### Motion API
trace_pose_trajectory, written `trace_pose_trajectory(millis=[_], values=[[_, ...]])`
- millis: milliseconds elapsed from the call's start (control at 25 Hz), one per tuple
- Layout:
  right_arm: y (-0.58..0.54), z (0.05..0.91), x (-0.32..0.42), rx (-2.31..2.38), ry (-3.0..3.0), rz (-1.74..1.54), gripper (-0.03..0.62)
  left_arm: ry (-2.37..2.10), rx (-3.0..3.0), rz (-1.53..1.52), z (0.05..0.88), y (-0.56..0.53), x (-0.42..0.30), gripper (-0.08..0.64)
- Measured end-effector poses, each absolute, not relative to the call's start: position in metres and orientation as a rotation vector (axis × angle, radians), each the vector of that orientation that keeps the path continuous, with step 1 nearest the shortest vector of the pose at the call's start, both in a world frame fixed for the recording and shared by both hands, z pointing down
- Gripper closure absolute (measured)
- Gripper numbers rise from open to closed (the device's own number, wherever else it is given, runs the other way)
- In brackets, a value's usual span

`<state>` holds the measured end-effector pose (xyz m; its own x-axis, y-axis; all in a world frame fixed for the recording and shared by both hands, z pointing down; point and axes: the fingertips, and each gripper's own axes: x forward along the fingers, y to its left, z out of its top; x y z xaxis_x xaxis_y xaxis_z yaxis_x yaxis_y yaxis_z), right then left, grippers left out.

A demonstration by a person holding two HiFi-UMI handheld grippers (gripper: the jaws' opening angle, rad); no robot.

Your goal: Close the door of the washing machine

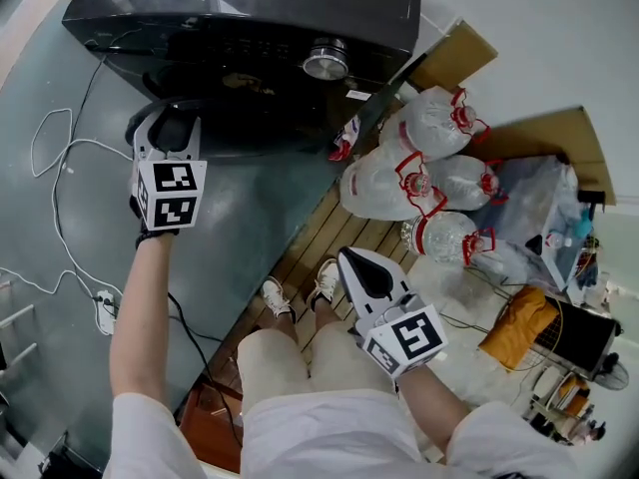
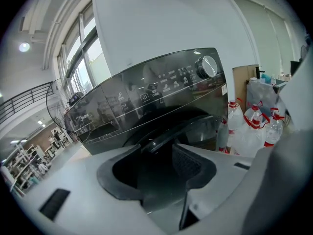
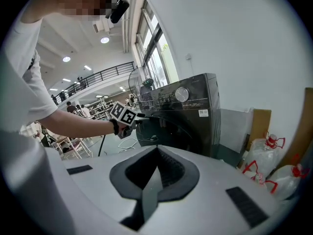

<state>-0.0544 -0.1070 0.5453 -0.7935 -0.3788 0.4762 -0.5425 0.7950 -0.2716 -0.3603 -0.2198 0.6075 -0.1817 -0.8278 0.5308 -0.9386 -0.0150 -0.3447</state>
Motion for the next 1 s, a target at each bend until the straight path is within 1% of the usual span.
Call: trace_pose_trajectory(millis=[560,1000], values=[[-0.113,0.557,-0.05,0.732,-2.556,0.621,0.594,-2.109,1.831,0.823,0.605,-0.265,-0.38,0.38],[-0.109,0.569,-0.058,0.723,-2.544,0.617,0.594,-2.148,1.855,0.718,0.605,-0.267,-0.38,0.38]])
